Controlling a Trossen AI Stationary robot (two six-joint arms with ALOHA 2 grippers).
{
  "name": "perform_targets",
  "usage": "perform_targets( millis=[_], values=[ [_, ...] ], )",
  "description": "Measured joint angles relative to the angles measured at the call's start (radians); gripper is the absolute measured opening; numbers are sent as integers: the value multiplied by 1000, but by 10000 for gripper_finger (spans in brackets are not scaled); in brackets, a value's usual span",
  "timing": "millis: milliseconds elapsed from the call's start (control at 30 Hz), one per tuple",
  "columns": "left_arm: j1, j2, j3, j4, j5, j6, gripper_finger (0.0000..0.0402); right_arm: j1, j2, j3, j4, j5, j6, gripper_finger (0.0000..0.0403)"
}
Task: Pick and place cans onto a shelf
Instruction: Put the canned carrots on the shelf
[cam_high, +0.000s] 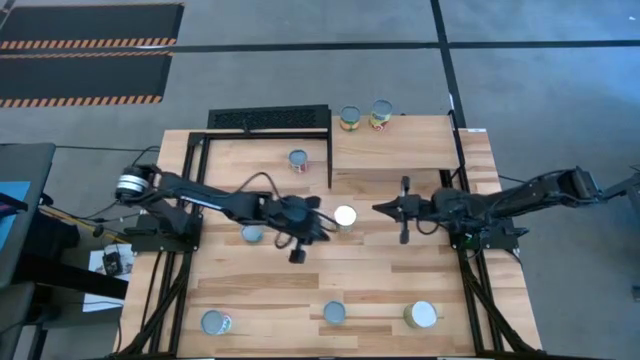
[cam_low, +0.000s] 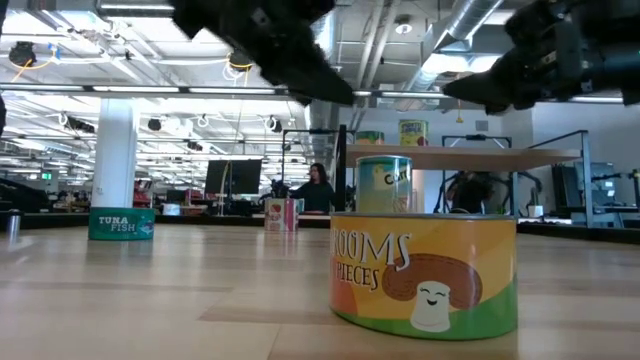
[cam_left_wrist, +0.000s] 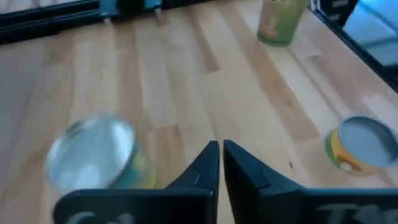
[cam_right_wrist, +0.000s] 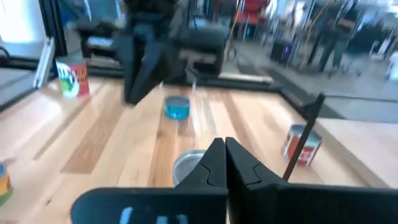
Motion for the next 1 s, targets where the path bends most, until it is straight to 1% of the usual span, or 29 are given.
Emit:
perform_targets(
  millis=[67, 167, 267, 367, 500, 600, 667, 767, 833, 933, 1000],
  values=[
    [13, -51, -82, 117, 4, -16, 5, 5, 36, 55, -63, 0, 1, 7],
    [36, -124, -208, 261, 6, -34, 6, 17, 102, 142, -170, 0, 2, 23],
    [67, -191, -315, 403, 6, -39, 2, 28, 178, 244, -309, -1, -1, 51],
    [105, -235, -402, 506, 4, -41, 1, 32, 257, 356, -450, -1, -32, 83],
    [161, -253, -481, 595, 5, -51, 2, 30, 361, 503, -671, -23, -65, 131],
    [195, -250, -512, 615, 5, -63, 0, 24, 444, 603, -806, -26, -99, 159],
    [211, -251, -519, 614, 3, -63, 0, 23, 497, 653, -887, -25, -125, 170],
    [226, -251, -529, 622, 6, -61, 0, 16, 571, 708, -955, -25, -157, 174],
    [235, -251, -531, 624, 6, -52, 0, 12, 608, 735, -983, -26, -167, 168],
    [238, -251, -531, 624, 3, -36, 0, 7, 652, 761, -1002, -19, -193, 151],
    [238, -251, -532, 630, 2, -27, 0, 2, 680, 778, -1005, -17, -209, 132]
  ],
)
